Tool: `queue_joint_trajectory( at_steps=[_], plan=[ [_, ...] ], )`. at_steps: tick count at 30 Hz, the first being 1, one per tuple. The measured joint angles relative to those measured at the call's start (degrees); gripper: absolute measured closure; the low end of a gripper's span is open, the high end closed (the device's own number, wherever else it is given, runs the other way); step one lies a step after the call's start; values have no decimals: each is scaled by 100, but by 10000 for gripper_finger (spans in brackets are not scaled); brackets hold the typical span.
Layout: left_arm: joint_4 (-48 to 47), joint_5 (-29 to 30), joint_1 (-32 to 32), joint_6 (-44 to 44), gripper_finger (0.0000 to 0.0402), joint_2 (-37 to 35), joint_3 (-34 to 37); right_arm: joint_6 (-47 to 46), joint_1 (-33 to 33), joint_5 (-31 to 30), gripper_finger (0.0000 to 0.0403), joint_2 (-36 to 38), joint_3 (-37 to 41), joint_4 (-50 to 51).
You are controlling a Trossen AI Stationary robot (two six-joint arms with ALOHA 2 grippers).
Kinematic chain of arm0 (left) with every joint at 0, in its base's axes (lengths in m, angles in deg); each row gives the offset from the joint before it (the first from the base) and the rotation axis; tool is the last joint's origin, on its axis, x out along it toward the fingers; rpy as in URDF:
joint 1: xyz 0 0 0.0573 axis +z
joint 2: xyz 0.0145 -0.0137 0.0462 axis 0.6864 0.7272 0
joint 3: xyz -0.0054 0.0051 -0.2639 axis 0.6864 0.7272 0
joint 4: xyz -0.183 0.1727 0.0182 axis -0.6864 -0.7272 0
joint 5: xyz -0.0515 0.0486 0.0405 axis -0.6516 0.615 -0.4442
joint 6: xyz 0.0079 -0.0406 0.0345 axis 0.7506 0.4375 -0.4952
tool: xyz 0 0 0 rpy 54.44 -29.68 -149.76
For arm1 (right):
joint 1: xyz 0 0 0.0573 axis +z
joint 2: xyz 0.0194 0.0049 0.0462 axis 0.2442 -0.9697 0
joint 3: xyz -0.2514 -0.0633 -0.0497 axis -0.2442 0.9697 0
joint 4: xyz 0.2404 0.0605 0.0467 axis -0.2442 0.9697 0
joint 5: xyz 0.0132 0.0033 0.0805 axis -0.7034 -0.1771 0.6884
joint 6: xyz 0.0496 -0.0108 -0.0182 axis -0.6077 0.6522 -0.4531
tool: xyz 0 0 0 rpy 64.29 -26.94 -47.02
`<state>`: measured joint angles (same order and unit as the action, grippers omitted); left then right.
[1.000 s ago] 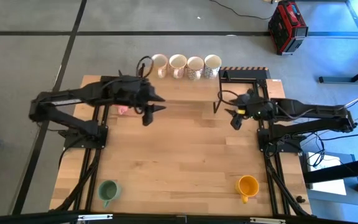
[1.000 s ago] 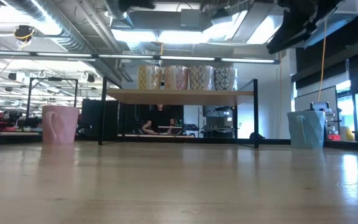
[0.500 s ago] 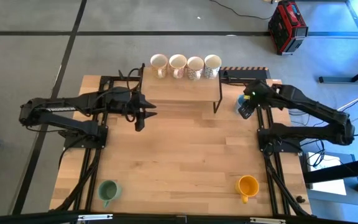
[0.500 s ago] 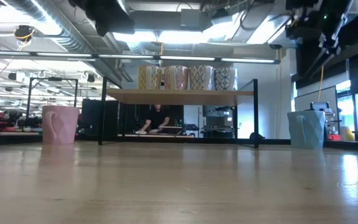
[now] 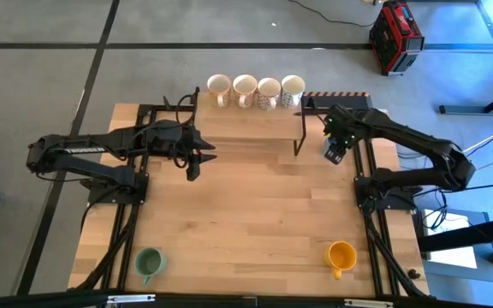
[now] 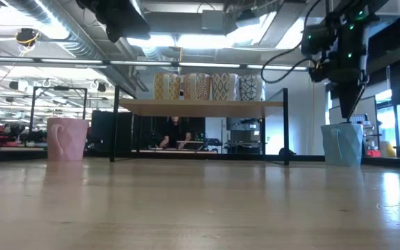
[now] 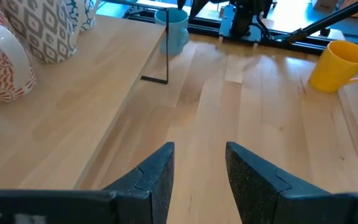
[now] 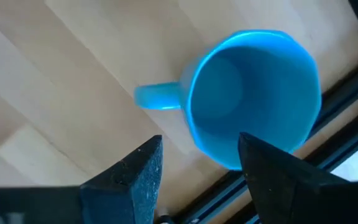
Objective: Place coffee mugs
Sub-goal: Put the blue mug on the shelf
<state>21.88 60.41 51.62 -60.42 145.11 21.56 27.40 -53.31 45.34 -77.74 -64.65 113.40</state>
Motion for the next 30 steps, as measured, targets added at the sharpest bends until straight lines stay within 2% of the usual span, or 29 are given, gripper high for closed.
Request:
queue_joint_trajectory(
  at_steps=[3, 11, 24, 30],
  plan=[
    [0, 0, 0, 0, 263, 0, 0, 463, 13, -232, 212, -253, 26, -127],
    [-11, 0, 0, -2, 263, -20, 0, 1014, 13, -196, 258, -756, 26, -130],
    [-7, -167, -11, -1, 263, -59, -11, 1833, 15, 5, 314, -955, 26, -306],
    [-3, -170, -11, -2, 263, -59, -11, 2164, 15, 4, 365, -955, 26, -367]
  ],
)
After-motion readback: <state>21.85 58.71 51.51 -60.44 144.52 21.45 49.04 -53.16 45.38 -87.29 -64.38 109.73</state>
